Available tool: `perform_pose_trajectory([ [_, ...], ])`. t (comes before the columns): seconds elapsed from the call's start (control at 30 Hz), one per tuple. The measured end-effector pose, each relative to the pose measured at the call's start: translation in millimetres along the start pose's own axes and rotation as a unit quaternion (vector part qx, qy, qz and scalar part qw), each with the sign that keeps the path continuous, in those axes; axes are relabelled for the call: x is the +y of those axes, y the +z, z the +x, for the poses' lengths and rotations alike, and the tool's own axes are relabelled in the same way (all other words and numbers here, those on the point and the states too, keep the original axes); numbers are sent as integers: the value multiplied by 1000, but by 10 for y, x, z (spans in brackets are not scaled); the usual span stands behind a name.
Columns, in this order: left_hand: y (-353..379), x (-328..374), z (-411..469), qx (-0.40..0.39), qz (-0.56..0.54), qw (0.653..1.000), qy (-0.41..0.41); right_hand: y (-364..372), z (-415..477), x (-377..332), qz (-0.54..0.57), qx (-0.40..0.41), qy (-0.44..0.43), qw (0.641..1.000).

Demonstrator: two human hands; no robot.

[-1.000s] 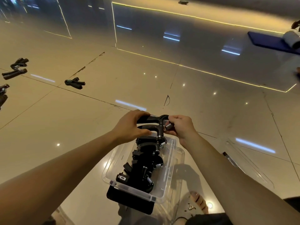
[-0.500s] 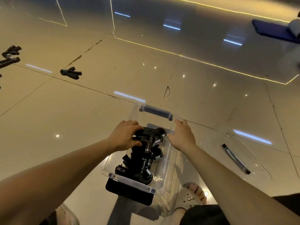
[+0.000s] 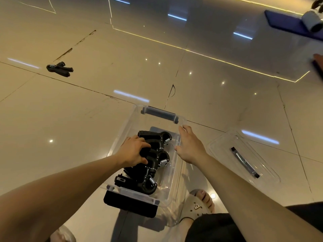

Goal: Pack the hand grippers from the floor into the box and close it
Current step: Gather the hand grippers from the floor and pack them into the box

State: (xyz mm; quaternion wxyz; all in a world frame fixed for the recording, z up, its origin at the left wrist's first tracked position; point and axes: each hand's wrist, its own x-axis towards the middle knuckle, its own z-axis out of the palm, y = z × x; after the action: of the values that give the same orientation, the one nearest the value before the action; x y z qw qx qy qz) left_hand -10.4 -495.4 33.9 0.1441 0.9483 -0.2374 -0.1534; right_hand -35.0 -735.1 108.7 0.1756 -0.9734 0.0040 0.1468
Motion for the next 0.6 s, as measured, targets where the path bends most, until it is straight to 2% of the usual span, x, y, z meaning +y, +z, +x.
perform_pose_trajectory([
  [0.6,99,-13,10,-22,1,999,-31,29,-60,124,32,-15,-17,999],
])
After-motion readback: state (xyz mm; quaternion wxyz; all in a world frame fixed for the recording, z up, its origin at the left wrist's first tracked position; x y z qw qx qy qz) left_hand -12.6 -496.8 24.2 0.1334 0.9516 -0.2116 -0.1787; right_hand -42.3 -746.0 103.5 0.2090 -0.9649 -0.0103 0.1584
